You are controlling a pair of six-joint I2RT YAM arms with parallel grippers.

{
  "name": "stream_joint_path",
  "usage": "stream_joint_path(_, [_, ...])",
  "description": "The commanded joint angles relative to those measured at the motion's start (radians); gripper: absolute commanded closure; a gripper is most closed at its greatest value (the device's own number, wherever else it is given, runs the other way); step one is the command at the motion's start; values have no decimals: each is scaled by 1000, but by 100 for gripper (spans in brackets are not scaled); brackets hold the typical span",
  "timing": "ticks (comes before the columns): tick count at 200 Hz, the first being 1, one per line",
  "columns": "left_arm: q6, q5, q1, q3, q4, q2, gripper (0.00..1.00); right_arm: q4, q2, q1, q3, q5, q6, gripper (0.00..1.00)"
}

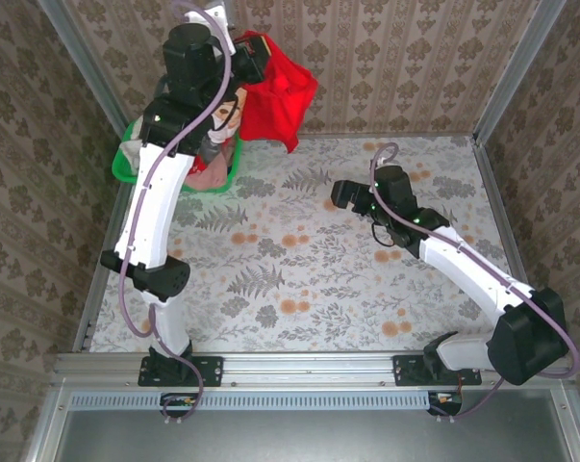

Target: Fold and stack the t-shirts

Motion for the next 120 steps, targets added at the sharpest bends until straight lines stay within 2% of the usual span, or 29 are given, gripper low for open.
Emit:
stream_joint_path(1, [-32,13,-37,38,99,-9,100,-45,-33,-16,3,-21,21,0])
stream_joint_path(38, [-43,-3,-93,140,107,49,100,-58,-37,-44,-7,-61,23,0])
stream_joint_path(80, [-16,-31,-107,153,166,64,100,-59,-31,-68,-5,-110,21,0])
stream_joint_path(120, [-80,56,-119,165,314,87,100,-72,-38,-72,-6,-136,20,0])
